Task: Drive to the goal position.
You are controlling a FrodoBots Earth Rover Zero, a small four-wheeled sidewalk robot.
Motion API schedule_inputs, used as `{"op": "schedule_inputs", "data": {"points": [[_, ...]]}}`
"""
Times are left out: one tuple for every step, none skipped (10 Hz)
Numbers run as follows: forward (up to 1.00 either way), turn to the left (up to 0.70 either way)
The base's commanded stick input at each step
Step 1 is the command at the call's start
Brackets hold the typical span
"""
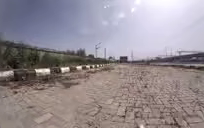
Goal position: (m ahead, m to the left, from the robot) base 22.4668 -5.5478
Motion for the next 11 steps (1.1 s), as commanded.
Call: {"op": "schedule_inputs", "data": {"points": [[1.0, -0.29], [1.0, -0.34], [1.0, -0.34], [1.0, -0.34], [1.0, -0.33], [1.0, -0.33], [1.0, 0.0], [1.0, 0.0], [1.0, 0.0], [1.0, 0.0], [1.0, 0.0]]}}
